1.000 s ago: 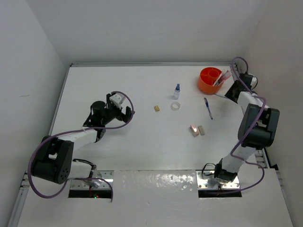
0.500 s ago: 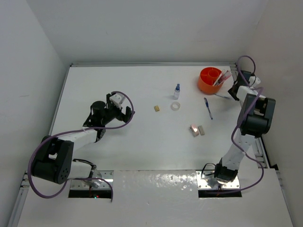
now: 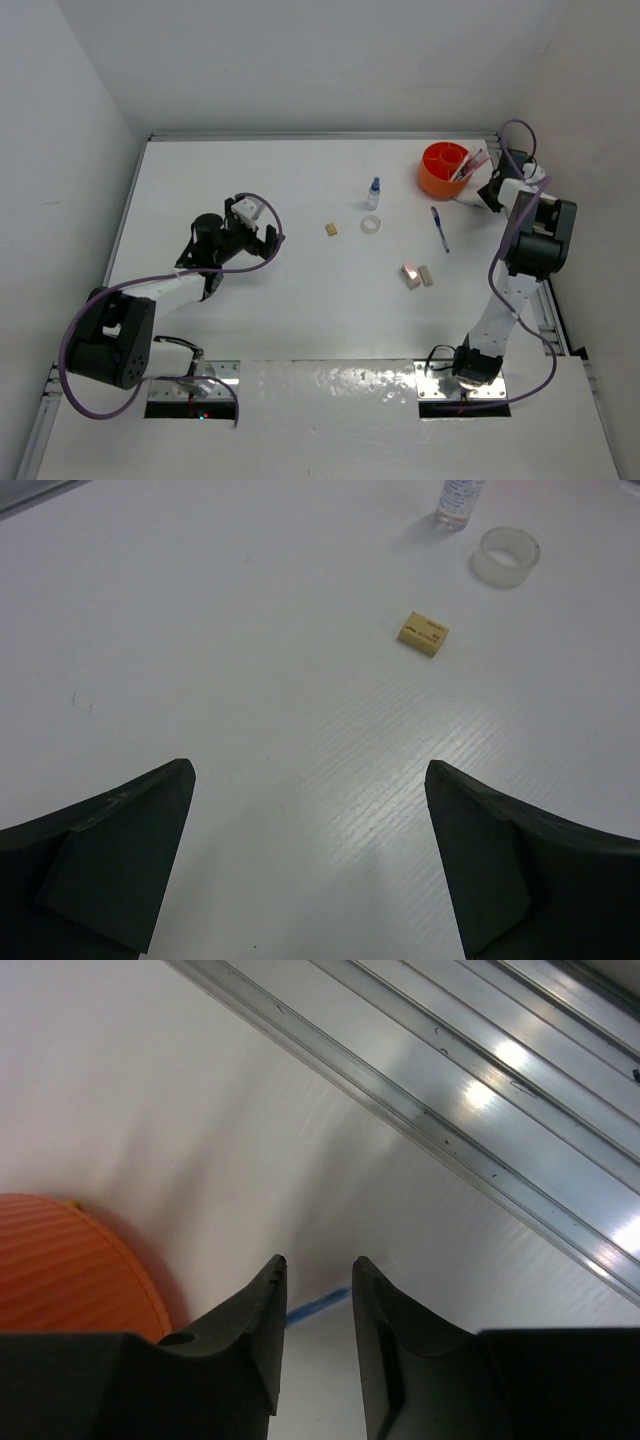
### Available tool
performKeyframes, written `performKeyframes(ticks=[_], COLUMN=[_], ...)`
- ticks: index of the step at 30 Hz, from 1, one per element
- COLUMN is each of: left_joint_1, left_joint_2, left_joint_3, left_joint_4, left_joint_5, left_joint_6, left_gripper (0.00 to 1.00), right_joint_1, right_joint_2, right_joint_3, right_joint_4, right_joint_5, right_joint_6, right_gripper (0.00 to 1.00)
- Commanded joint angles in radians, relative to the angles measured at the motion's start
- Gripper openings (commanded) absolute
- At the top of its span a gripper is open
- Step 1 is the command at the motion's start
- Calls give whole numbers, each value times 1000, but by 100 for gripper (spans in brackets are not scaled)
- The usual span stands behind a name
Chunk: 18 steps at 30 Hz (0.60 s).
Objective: Sort the stationery into containers
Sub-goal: Move the pen to the center of the board.
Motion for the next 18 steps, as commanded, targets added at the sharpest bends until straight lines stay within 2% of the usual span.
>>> performKeyframes(ticks=[1,6,11,18], left_joint_1=[12,12,11,12], left_joint_2=[-29,-32,-34,-35], left_joint_3=[10,10,9,7], left_joint_4=[22,24,24,22], left_joint_5=[8,6,8,8], left_joint_6=[5,4,7,8], left_gripper=[98,98,98,98], right_joint_1=[-7,-7,-6,-6], right_joint_2=[20,8,0,-122], right_joint_3=[67,20,-6,-161], right_joint_4=[-25,-4,-57,12], right_joint_5=[-35,-41,-64,-74], right_joint_6=[48,64,97,140], right_gripper=[33,35,35,34])
